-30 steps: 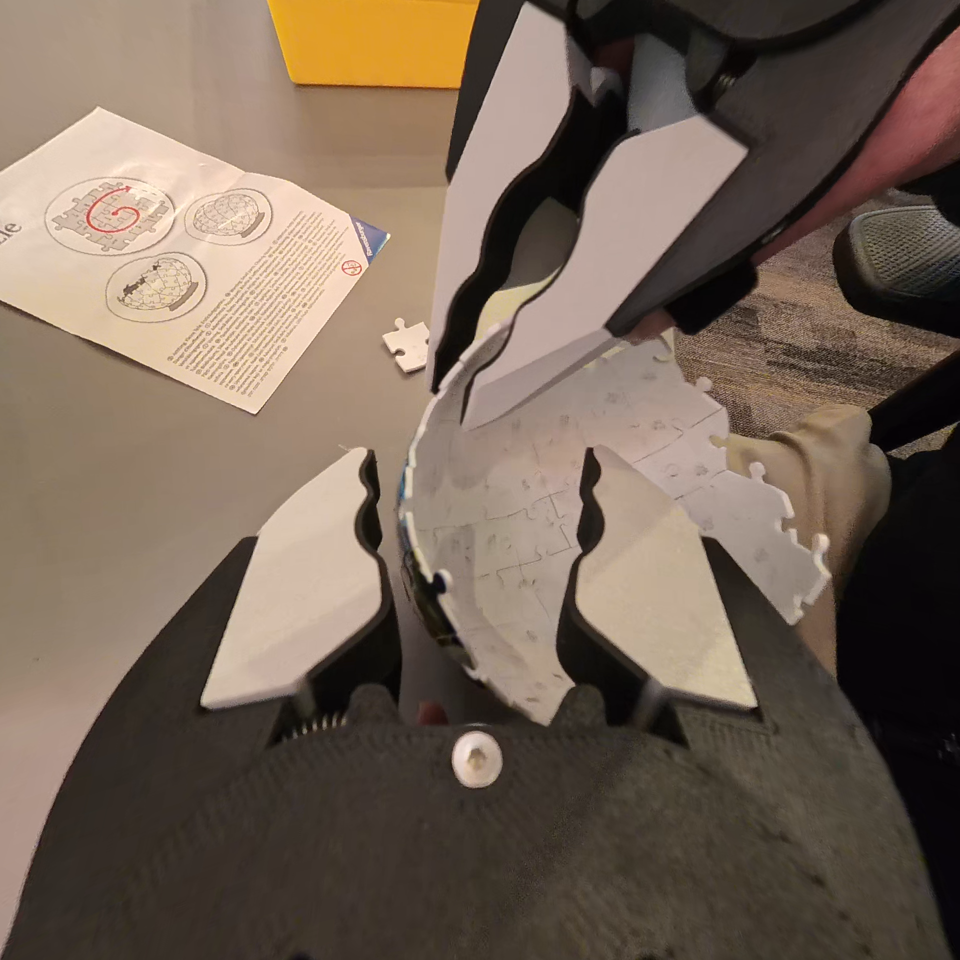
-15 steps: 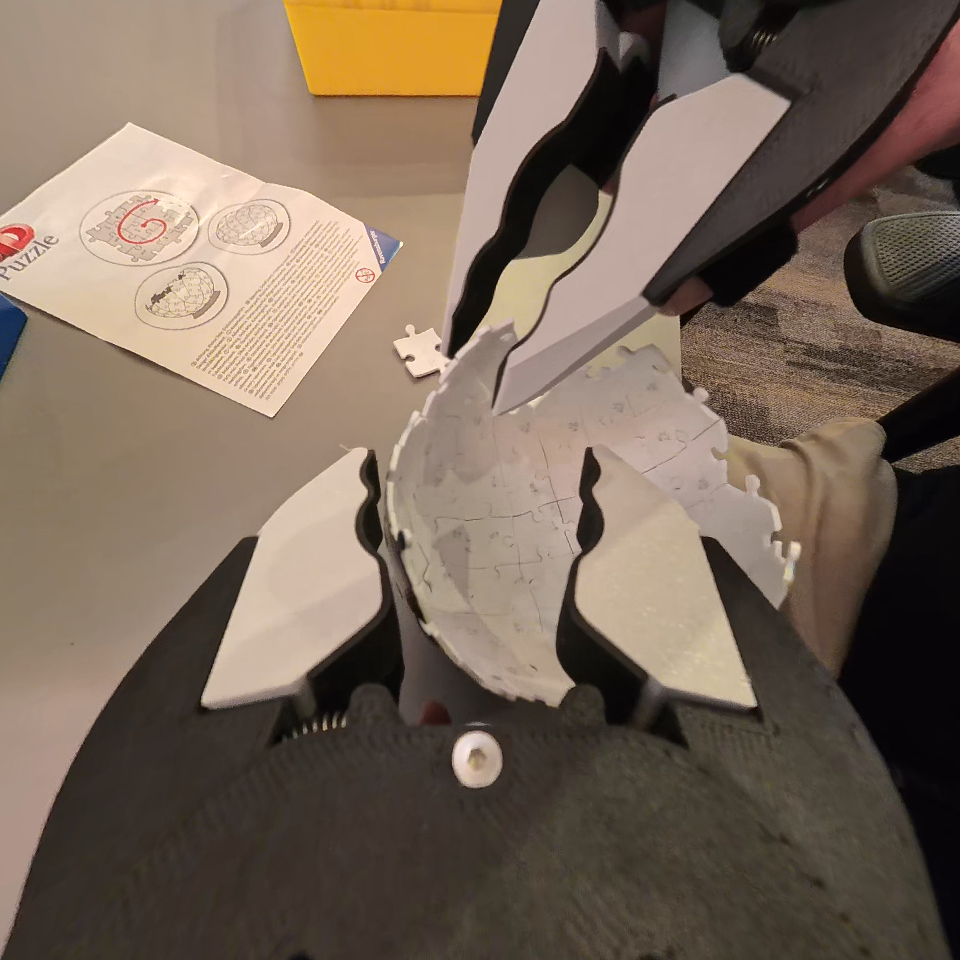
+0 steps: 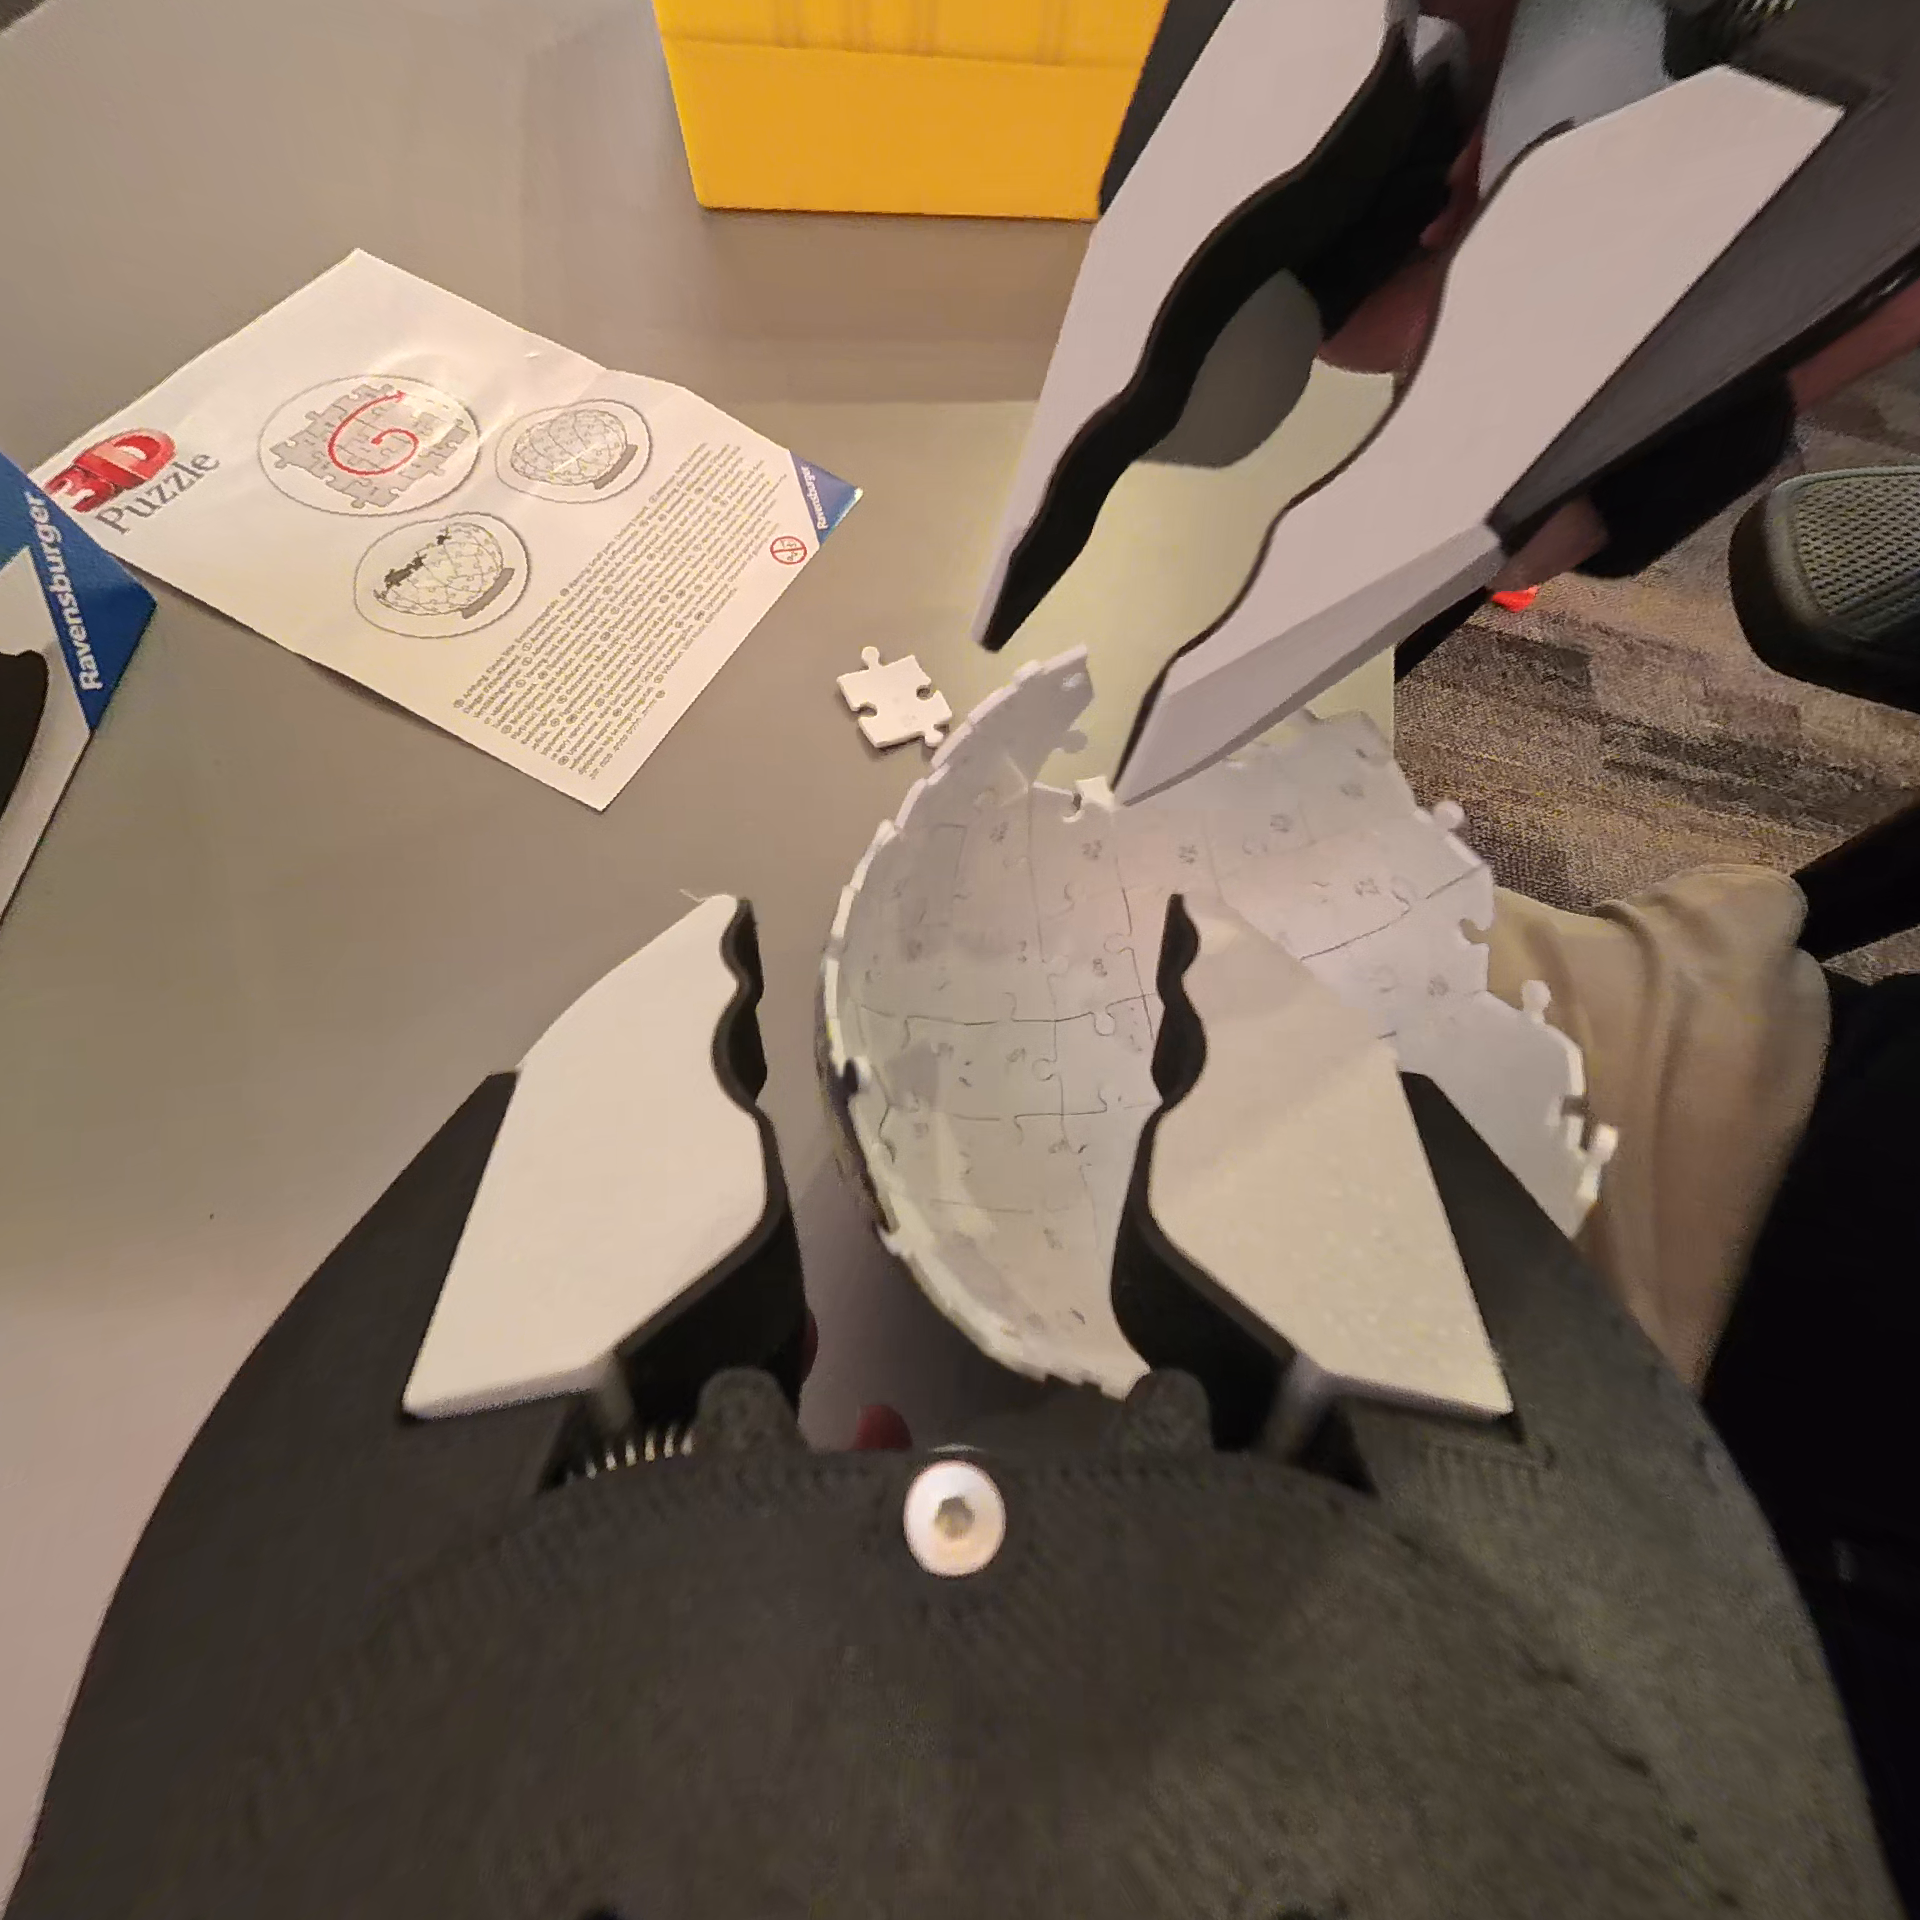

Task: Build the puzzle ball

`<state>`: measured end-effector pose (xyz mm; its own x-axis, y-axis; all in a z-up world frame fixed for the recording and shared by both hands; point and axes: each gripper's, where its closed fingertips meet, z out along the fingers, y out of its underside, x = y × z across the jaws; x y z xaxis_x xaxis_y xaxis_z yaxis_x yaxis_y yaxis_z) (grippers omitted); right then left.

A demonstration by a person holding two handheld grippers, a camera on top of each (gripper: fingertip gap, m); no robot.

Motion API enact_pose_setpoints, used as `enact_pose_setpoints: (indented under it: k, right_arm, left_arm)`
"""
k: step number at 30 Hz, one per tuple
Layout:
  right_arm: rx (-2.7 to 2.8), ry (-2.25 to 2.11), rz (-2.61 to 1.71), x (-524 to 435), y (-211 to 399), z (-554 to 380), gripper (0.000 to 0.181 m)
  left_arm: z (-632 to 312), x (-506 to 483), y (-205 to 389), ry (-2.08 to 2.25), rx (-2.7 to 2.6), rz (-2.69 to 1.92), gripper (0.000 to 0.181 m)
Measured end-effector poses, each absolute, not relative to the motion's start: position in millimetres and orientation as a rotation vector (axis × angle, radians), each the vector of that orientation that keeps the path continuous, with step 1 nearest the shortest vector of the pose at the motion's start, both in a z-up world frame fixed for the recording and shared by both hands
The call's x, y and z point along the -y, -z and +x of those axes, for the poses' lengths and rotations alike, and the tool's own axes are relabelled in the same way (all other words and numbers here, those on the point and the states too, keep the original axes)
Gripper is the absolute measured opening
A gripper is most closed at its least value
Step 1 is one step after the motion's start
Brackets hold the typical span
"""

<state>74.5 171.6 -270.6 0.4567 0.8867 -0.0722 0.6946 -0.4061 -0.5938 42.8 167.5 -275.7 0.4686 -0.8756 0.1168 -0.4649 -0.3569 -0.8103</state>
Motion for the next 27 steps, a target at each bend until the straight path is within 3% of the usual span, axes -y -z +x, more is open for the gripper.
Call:
enact_pose_setpoints:
  k: [11,17,27]
  right_arm:
    - [1.246,-0.58,-2.161,-164,242,88,0.05]
    - [1.189,-0.588,-2.138,-171,227,111,0.047]
    - [1.334,-0.484,-2.31,-160,298,144,0.039]
  left_arm:
    - [25,-173,255,0.765,-1.036,-1.951,0.075]
    - [11,-177,247,0.762,-1.014,-1.947,0.077]
    - [-6,-181,246,0.763,-0.973,-1.963,0.077]
